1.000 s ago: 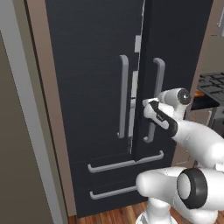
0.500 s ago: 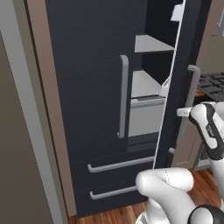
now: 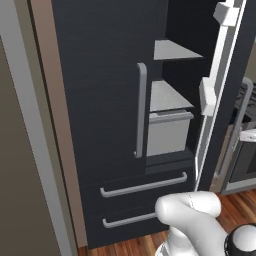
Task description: Retrieve a lemon from the fridge and place it on the cutting board with the fish.
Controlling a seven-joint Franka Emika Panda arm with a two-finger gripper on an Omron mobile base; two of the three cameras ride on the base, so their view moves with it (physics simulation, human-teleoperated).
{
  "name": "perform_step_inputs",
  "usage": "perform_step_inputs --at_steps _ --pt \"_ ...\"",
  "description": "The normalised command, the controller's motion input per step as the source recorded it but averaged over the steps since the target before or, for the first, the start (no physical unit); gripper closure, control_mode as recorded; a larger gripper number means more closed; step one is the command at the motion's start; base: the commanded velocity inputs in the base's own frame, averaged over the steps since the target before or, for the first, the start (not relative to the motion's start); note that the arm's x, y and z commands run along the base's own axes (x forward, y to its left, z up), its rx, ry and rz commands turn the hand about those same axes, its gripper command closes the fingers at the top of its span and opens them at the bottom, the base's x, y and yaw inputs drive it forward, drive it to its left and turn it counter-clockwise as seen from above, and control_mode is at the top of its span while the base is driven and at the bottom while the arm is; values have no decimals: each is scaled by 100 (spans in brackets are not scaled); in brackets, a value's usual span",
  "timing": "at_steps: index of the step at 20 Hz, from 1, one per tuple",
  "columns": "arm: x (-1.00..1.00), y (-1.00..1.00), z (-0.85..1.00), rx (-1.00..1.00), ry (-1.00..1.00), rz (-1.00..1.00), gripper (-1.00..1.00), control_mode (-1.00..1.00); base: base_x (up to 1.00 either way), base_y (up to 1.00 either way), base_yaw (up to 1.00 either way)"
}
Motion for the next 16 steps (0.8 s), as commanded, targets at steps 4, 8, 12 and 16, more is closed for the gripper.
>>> perform_step_inputs --at_steps 4,8,12,16 --pt "-1 -40 0 0 5 7 -100 -100 0 0 0" --pt "-38 0 0 0 2 0 -100 -100 0 0 0" --pt "-82 13 11 -12 3 -17 -100 -100 0 0 0" --pt "-100 63 14 -31 1 -26 -100 -100 0 0 0"
